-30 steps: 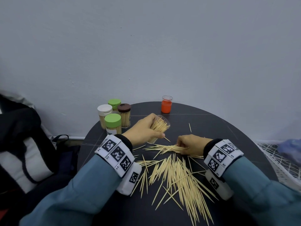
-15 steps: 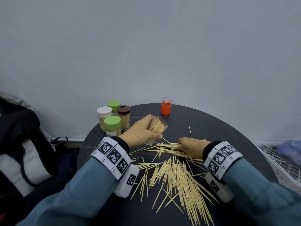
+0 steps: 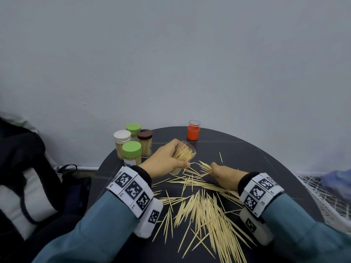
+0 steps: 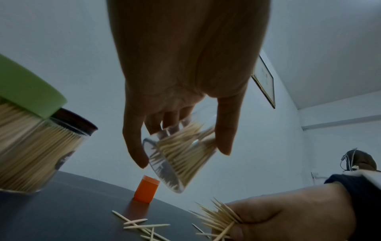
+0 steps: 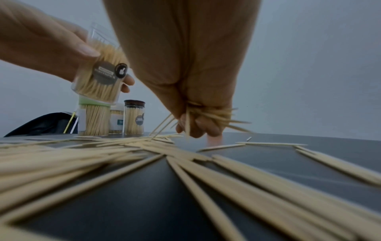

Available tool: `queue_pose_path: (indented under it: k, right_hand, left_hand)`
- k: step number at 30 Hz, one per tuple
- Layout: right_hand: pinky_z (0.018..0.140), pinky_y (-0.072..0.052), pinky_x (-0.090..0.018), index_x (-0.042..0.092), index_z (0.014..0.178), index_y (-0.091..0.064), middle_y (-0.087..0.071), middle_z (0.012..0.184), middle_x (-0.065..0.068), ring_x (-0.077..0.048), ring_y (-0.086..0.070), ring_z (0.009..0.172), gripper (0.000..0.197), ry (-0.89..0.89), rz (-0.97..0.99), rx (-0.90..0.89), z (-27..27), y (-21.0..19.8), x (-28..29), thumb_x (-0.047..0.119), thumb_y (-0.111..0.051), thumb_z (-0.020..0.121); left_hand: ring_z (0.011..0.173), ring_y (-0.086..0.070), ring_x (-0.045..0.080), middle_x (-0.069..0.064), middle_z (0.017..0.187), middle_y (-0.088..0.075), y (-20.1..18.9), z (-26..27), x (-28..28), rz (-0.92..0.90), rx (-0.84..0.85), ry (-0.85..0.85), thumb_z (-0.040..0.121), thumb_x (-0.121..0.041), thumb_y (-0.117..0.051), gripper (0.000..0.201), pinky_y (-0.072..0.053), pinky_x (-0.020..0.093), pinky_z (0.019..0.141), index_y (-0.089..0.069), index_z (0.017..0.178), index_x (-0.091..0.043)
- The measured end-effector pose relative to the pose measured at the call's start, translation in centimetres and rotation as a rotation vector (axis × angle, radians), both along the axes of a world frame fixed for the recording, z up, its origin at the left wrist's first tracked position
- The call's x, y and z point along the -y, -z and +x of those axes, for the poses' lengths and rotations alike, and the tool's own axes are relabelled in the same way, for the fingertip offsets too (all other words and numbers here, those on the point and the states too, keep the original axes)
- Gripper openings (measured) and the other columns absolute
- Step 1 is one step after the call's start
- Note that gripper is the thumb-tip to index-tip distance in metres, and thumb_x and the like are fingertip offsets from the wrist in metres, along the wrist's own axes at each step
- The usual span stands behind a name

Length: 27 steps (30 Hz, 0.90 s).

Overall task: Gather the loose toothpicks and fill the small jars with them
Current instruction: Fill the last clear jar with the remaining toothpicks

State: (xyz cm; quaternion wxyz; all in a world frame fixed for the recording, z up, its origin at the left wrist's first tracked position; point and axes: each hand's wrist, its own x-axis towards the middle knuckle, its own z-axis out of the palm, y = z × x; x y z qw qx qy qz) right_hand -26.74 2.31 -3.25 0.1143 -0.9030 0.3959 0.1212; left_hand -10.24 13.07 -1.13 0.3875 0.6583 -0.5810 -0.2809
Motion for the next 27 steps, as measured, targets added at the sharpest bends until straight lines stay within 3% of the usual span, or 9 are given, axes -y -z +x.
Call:
queue_pose_path:
  k: [6,9,11,13,16,19,23,27]
  right_hand:
    - [0.083,-0.038,-0.027,0.003,0.124,-0.04,-0.053,0.123,-0.015,-0.015,-0.042,0.092,0.027,0.012,0.033,0.012,-0.1,-0.4,-0.2,0.017,-0.037,0.1]
    - [0.066,-0.038,-0.017,0.006,0.118,-0.042,-0.052,0.102,-0.008,-0.01,-0.044,0.08,0.02,0.068,0.09,0.127,-0.3,-0.5,0.0,0.01,-0.034,0.099]
    - [0.059,-0.034,-0.016,0.012,0.098,-0.045,-0.047,0.082,-0.001,-0.007,-0.041,0.066,0.019,0.164,0.239,0.309,-0.2,-0.9,0.0,0.013,-0.026,0.101]
    - [0.058,-0.036,-0.017,0.016,0.084,-0.041,-0.042,0.072,0.0,-0.008,-0.04,0.061,0.028,0.246,0.383,0.488,-0.1,-1.1,0.2,0.017,-0.021,0.103]
    - [0.059,-0.039,-0.018,0.017,0.087,-0.04,-0.042,0.073,0.001,-0.008,-0.044,0.062,0.021,0.273,0.511,0.723,0.5,-1.6,0.9,0.014,-0.026,0.103]
    - [0.055,-0.037,-0.017,0.016,0.084,-0.039,-0.039,0.067,0.001,-0.006,-0.041,0.053,0.023,0.275,0.707,1.07,1.6,-2.6,1.1,0.011,-0.026,0.102]
    - [0.048,-0.034,-0.014,0.014,0.081,-0.039,-0.032,0.063,0.001,-0.003,-0.036,0.044,0.028,0.208,0.878,1.47,3.1,-4.6,-0.1,0.006,-0.022,0.102]
    - [0.048,-0.034,-0.014,0.013,0.08,-0.042,-0.036,0.056,0.004,-0.003,-0.036,0.043,0.031,0.169,0.933,1.643,4.7,-5.6,-1.5,0.006,-0.022,0.102]
  left_hand:
    - [0.097,-0.058,0.014,0.001,0.106,-0.06,0.0,-0.2,-0.3,0.015,0.017,-0.019,0.082,-0.018,-0.071,0.037,-0.048,0.028,0.086,-0.047,0.11,-0.018]
    - [0.095,-0.059,0.015,0.001,0.104,-0.061,-0.1,-0.2,-0.4,0.019,0.015,-0.015,0.082,-0.018,-0.071,0.033,-0.048,0.029,0.085,-0.049,0.107,-0.017]
    - [0.095,-0.058,0.015,0.002,0.103,-0.061,-0.1,-0.1,-0.5,0.022,0.015,-0.008,0.082,-0.018,-0.071,0.033,-0.047,0.031,0.087,-0.049,0.107,-0.017]
    - [0.096,-0.059,0.015,0.002,0.104,-0.061,-0.2,0.0,-0.5,0.028,0.017,-0.007,0.082,-0.018,-0.071,0.035,-0.048,0.032,0.088,-0.049,0.109,-0.016]
    - [0.093,-0.059,0.013,-0.001,0.102,-0.062,-0.1,0.0,-0.5,0.032,0.009,-0.003,0.082,-0.018,-0.07,0.035,-0.048,0.029,0.085,-0.05,0.111,-0.015]
    - [0.085,-0.057,0.007,-0.005,0.096,-0.06,0.1,-0.1,-0.4,0.036,-0.002,-0.001,0.083,-0.017,-0.07,0.032,-0.046,0.021,0.077,-0.051,0.108,-0.016]
    - [0.088,-0.057,0.011,-0.001,0.098,-0.061,0.4,-0.3,-0.2,0.063,-0.008,0.003,0.082,-0.016,-0.071,0.033,-0.047,0.027,0.082,-0.051,0.109,-0.014]
    - [0.088,-0.058,0.015,0.006,0.102,-0.064,0.6,-0.3,-0.3,0.068,-0.029,-0.006,0.081,-0.013,-0.072,0.032,-0.048,0.034,0.085,-0.052,0.106,-0.012]
